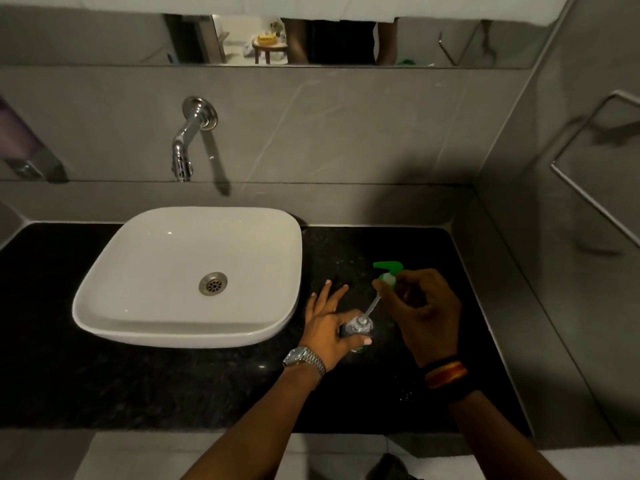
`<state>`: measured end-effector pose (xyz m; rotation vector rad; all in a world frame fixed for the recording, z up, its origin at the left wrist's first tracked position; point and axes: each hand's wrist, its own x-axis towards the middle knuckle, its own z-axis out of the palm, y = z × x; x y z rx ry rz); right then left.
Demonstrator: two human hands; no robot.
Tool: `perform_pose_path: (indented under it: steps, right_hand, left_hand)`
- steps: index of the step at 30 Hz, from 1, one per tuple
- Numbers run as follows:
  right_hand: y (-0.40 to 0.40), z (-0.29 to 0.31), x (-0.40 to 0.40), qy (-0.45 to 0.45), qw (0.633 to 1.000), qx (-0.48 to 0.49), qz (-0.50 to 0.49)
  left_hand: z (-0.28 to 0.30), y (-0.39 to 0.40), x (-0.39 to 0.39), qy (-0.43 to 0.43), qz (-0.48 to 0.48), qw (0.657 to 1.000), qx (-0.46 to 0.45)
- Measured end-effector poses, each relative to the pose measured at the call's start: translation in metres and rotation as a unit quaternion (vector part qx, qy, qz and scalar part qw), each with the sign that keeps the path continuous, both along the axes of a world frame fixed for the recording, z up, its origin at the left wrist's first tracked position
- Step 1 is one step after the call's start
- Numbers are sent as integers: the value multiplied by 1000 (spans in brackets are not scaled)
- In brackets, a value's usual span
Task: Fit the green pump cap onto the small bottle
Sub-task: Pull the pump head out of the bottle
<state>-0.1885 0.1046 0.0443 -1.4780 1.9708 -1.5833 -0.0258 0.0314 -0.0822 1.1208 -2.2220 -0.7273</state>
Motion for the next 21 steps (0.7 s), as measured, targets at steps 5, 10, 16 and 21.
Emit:
perform_pose_path:
  steps: [5,10,16,21]
  right_hand:
    - [0,-39,8,10,996,83,12]
    - [6,-75,13,56,982,179,39]
    - [-2,-78,16,168,964,207,-11]
    - [-9,-63,21,239,939,249,5]
  left_hand:
    - [2,3,-1,-19,7,1000,-1]
    - [5,3,-1,-14,6,1000,1]
    - [8,1,0,-39,-1,999,-2]
    - [5,-5,0,-50,-6,999,-4]
